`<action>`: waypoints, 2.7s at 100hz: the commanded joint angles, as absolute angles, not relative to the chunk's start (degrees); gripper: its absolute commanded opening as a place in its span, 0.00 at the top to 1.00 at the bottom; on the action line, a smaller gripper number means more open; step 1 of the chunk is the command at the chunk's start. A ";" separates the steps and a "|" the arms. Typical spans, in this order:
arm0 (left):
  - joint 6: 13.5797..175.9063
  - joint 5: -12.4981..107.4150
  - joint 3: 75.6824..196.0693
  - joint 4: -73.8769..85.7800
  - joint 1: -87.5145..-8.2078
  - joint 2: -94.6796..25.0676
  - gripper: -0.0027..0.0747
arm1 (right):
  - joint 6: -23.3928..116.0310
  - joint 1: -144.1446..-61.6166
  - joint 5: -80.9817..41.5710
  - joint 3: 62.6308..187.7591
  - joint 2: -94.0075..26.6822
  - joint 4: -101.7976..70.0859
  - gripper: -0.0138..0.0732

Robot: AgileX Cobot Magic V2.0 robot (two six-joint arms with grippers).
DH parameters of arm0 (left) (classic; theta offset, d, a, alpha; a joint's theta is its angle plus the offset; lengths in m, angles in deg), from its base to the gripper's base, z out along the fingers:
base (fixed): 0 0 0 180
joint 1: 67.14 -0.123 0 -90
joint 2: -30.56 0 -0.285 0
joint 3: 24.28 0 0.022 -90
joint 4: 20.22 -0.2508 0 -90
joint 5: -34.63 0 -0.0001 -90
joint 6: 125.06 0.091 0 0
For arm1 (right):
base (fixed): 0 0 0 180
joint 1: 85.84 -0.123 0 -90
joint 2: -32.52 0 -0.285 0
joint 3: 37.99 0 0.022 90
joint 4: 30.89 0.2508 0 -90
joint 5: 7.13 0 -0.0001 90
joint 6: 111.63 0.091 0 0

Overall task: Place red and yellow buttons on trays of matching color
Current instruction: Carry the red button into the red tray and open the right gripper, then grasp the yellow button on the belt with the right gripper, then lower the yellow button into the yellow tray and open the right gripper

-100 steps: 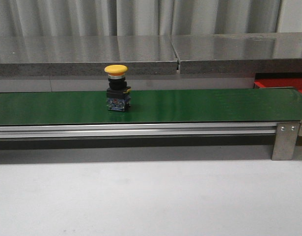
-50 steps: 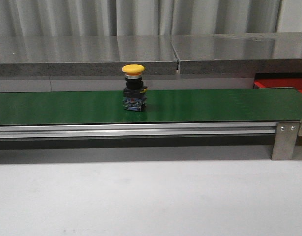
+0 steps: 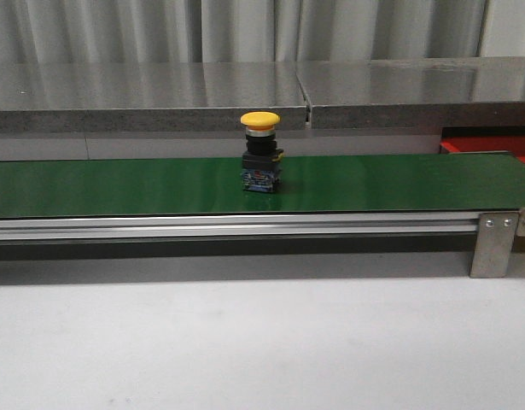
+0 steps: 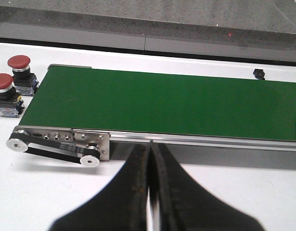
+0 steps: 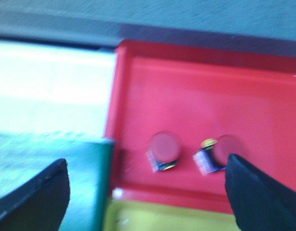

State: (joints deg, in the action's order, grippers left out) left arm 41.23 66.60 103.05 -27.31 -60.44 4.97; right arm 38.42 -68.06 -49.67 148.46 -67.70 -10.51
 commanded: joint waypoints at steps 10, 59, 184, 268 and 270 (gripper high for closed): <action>41.35 62.51 104.47 -27.13 -60.02 4.46 0.99 | 36.18 -74.31 -48.24 142.93 -62.75 -9.42 0.10; 41.35 62.51 104.47 -27.13 -60.02 4.46 0.99 | 34.82 -93.51 -44.20 138.45 -66.32 -9.36 0.10; 41.35 62.51 104.47 -27.13 -60.02 4.46 0.99 | 35.19 -101.41 -46.71 146.36 -73.82 -11.26 0.83; 41.35 62.51 104.47 -27.13 -60.02 4.46 0.99 | 54.23 -66.60 -47.17 125.80 -49.52 -17.42 0.83; 41.35 62.51 104.47 -27.13 -60.02 4.46 0.99 | 54.50 -66.17 -46.30 124.50 -49.45 -17.33 0.83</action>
